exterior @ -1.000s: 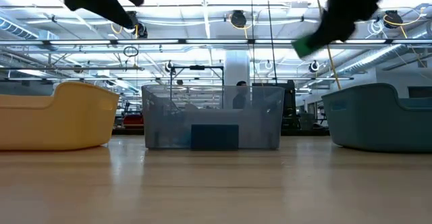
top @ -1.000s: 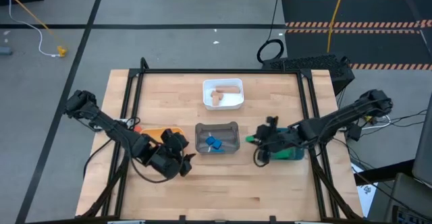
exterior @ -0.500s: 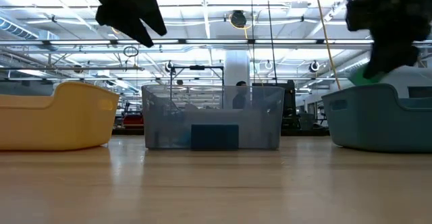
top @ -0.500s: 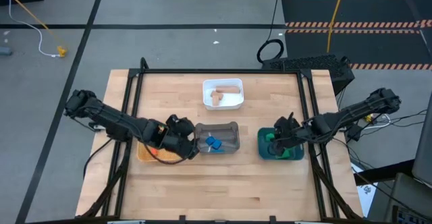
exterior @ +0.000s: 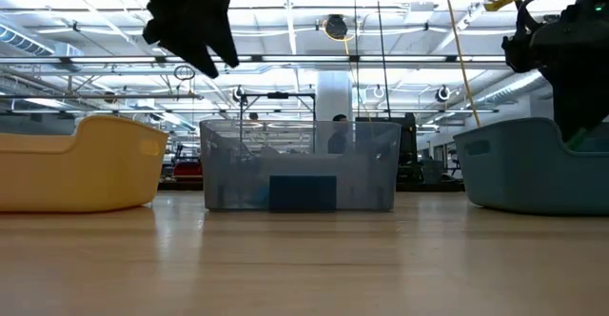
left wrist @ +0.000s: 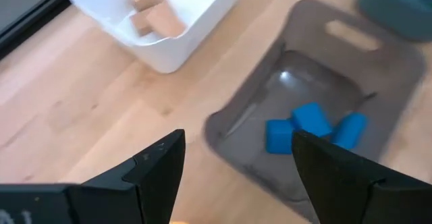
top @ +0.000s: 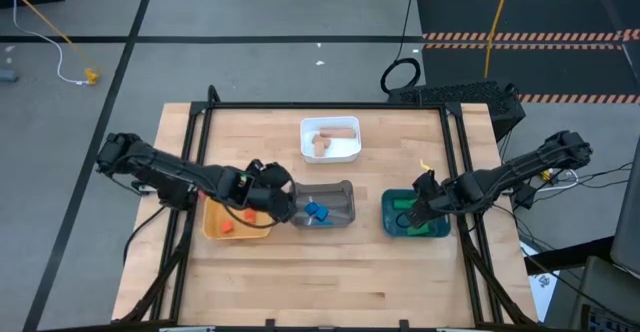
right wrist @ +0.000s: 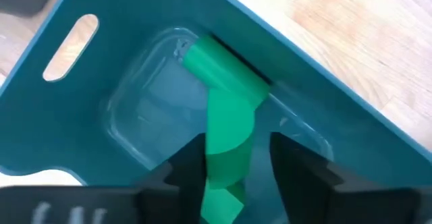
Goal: Sort & place blocks by color
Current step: Put the green half circle block into the dark blue bin
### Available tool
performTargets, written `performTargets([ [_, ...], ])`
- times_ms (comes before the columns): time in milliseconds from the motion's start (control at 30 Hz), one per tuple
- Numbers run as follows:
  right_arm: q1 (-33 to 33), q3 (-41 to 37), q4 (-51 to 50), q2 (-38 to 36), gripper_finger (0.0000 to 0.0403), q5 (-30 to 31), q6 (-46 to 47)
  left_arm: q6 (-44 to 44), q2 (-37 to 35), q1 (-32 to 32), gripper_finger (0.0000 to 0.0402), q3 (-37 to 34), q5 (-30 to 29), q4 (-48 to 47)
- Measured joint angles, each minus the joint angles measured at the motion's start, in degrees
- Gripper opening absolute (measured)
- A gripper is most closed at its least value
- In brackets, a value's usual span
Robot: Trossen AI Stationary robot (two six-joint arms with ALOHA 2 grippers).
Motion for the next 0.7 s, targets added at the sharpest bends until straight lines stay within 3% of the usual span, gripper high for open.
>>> performTargets([
  [267,0.00,0.00,6.17,-0.24,0.0231,-3.38,0.02,-2.46,0.00,7.11,0.0271,0.00,4.92,-10.21],
  [700,0.00,0.00,7.23,-0.26,0.0302,-2.92,4.26,-1.88,0.00,20.23,0.0271,0.00,5.91,-32.54],
])
